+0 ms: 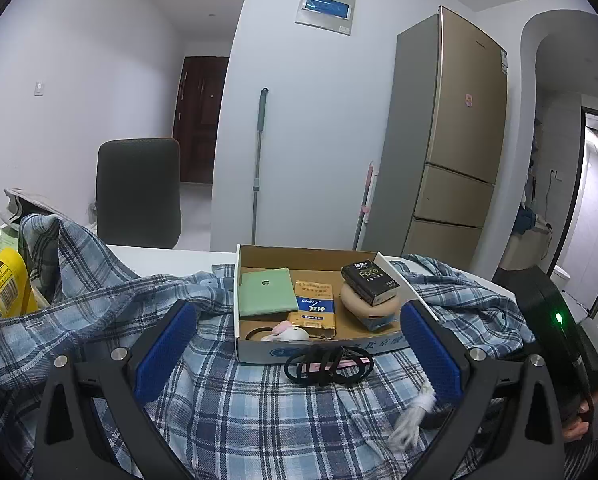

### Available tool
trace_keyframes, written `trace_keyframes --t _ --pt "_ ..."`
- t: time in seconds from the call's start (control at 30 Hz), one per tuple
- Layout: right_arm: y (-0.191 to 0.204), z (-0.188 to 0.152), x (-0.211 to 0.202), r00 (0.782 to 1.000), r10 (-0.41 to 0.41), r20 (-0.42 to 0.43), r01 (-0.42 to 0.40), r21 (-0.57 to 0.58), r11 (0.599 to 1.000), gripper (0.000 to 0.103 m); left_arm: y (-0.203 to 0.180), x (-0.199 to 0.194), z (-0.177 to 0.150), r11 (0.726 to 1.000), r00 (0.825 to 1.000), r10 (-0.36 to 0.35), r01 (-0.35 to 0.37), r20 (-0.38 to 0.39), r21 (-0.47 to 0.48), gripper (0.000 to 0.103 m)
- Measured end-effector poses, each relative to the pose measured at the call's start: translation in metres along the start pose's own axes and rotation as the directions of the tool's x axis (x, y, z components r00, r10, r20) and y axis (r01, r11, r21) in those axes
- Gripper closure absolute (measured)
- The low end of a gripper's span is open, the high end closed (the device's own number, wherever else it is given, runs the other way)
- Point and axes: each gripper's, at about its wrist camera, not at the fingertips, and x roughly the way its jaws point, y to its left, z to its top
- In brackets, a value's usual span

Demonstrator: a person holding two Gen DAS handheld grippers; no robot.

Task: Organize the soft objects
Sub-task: 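Grasp the white coiled cable with the right gripper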

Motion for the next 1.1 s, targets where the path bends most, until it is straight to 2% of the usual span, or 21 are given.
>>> trace_keyframes --t 0.1,0.17,0.3,0.33,0.37,0.43,0.47,0.53,0.6,0.73,0.87,1.0,1.1 --pt "0.004 -0.010 -0.003 1.000 0.024 -0.019 -0.024 -0.025 0.999 0.069 0.000 0.000 0.000 1.000 1.000 0.000 0.000 0.000 0.001 0.000" --pt "0.008 -0.011 -0.010 1.000 0.013 0.003 -0.013 -0.034 0.999 0.069 0.000 -0.001 0.000 1.000 1.000 0.001 -0.001 0.002 0.004 0.000" --pt "0.014 -0.007 -0.030 0.995 0.052 0.084 -0.047 -0.063 0.997 0.069 -0.001 -0.002 0.001 1.000 1.000 0.000 0.000 0.006 0.003 0.000" --pt "0.016 -0.005 -0.033 0.993 0.050 0.107 -0.041 -0.083 0.996 0.065 -0.001 -0.001 0.001 1.000 1.000 -0.002 0.002 0.006 0.007 0.000" --pt "0.019 -0.004 -0.035 0.992 0.031 0.123 -0.018 -0.107 0.994 0.055 -0.002 -0.001 0.001 1.000 1.000 -0.004 0.003 0.005 0.012 0.000" --pt "0.025 0.002 -0.031 0.992 -0.004 0.128 0.028 -0.183 0.983 0.042 -0.004 -0.002 0.001 1.000 1.000 -0.005 0.004 0.008 0.019 0.000" --pt "0.028 0.005 -0.028 0.992 -0.011 0.126 0.039 -0.225 0.974 0.038 -0.004 -0.003 0.001 1.000 1.000 -0.006 0.005 0.013 0.020 0.000" --pt "0.028 0.010 -0.024 0.993 -0.011 0.119 0.047 -0.307 0.951 0.038 -0.003 -0.004 0.001 1.000 1.000 -0.007 0.006 0.018 0.017 0.000" --pt "0.018 0.013 -0.022 0.994 0.026 0.110 0.013 -0.345 0.939 0.038 -0.002 -0.004 0.001 1.000 1.000 -0.008 0.008 0.016 0.014 0.000" --pt "-0.007 0.023 -0.014 0.994 0.064 0.091 -0.036 -0.276 0.961 0.038 -0.003 -0.003 0.001 1.000 1.000 -0.014 0.014 0.008 0.024 0.000" --pt "-0.024 0.028 -0.002 0.990 0.139 0.035 -0.128 -0.215 0.968 0.038 -0.005 -0.003 0.000 1.000 1.000 -0.013 0.012 0.008 0.024 0.000" --pt "-0.040 0.025 0.003 0.974 0.226 -0.016 -0.226 -0.122 0.966 0.038 -0.005 -0.002 0.000 1.000 1.000 -0.014 0.014 0.004 0.026 0.000" --pt "-0.032 0.013 -0.003 0.965 0.256 -0.062 -0.263 -0.161 0.951 0.038 -0.006 -0.002 -0.001 0.999 1.000 -0.014 0.014 0.004 0.029 0.000"
